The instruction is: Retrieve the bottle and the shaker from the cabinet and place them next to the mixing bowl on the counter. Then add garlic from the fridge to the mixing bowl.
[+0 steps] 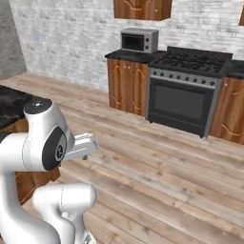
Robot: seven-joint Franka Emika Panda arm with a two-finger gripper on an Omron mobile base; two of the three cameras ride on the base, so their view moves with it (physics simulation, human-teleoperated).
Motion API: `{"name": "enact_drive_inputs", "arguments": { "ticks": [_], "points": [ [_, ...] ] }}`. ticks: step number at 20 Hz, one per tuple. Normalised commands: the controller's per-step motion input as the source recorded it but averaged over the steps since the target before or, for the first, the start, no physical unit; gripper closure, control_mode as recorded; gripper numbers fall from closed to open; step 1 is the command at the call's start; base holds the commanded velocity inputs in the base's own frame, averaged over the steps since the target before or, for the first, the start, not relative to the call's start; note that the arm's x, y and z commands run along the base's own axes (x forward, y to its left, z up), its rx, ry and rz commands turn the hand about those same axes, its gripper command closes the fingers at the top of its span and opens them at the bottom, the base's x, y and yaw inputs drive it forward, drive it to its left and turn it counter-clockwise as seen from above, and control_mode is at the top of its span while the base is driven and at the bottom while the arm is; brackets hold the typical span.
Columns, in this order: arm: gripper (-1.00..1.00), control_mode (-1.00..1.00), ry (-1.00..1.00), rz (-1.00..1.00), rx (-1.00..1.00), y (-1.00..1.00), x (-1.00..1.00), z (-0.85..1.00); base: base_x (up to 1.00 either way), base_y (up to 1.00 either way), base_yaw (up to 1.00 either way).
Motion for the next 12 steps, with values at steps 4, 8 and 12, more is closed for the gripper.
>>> {"name": "enact_drive_inputs", "arguments": {
  "ticks": [4, 8, 12],
  "points": [
    [-1.00, 1.00, 0.00, 0.00, 0.00, 0.00, 0.00, 0.00, 0.14, 0.30, 0.42],
    [-1.00, 1.00, 0.00, 0.00, 0.00, 0.00, 0.00, 0.00, 0.13, 0.27, 0.44],
    [-1.00, 1.00, 0.00, 0.00, 0.00, 0.00, 0.00, 0.00, 0.13, 0.26, 0.45]
  ]
}}
